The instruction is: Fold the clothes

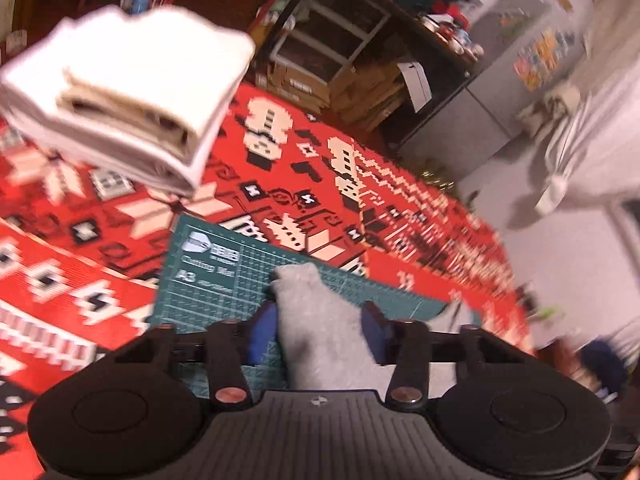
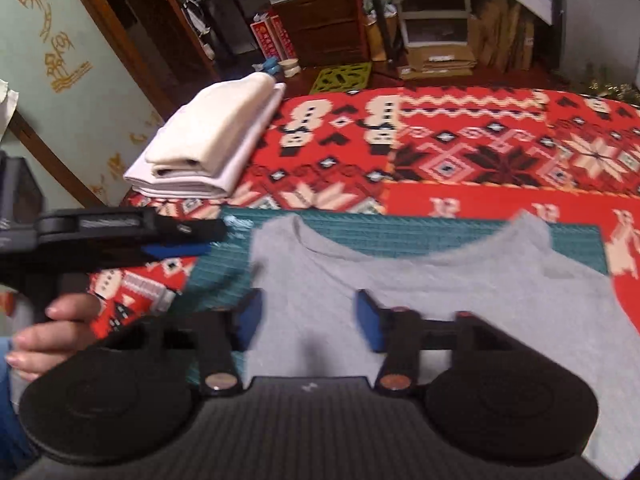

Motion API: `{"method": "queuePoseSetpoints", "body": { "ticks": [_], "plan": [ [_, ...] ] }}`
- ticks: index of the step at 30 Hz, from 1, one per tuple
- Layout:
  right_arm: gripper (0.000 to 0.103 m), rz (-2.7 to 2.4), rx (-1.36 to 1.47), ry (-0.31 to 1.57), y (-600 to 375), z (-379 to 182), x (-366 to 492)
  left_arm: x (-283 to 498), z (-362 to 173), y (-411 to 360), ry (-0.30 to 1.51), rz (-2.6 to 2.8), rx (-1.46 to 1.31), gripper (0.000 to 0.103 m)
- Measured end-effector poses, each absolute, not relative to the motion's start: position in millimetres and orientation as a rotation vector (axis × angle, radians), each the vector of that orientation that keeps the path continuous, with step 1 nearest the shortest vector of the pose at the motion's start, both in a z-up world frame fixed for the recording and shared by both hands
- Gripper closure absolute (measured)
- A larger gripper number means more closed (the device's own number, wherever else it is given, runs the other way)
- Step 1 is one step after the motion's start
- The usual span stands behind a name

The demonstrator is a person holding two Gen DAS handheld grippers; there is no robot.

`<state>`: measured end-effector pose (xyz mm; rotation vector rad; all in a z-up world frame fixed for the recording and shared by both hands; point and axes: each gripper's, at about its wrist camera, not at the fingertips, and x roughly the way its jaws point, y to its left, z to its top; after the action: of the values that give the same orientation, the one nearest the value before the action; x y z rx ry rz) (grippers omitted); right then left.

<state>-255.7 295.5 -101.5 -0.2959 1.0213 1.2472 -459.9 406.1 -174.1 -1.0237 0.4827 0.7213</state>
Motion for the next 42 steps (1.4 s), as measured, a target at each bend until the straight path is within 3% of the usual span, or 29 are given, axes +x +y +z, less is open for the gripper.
{"method": "queuePoseSetpoints", "body": {
  "ticks": [2,4,7,16,33,42],
  "plan": [
    [0.087,1.262,-0.3,1.051,317.3,-103.2,-260.3,-461.1,-184.8,415.9,0.457,0.697,-1.081,0.085],
    [0.095,1.269,-0.314,1.075,337.9,-107.4,-266.2,-461.0,-193.7,419.6,0.448,0.665,-1.106,0.092],
    [0.1,1.267,-0.35,1.105,365.1,-120.8,-275.6,-460.6,-205.4,423.1,0.446,0.63,-1.13,0.092],
    [0.103,1.159,-0.441,1.194,417.7,-176.6,-273.9,-461.3,-239.3,440.1,0.481,0.607,-1.206,0.097],
    [0.1,1.155,-0.501,1.147,419.0,-157.8,-285.5,-478.9,-233.0,435.4,0.448,0.509,-1.215,0.097],
    [0.102,1.12,-0.522,1.195,398.8,-170.6,-295.4,-465.6,-235.5,416.2,0.542,0.475,-1.18,0.098]
  ]
}}
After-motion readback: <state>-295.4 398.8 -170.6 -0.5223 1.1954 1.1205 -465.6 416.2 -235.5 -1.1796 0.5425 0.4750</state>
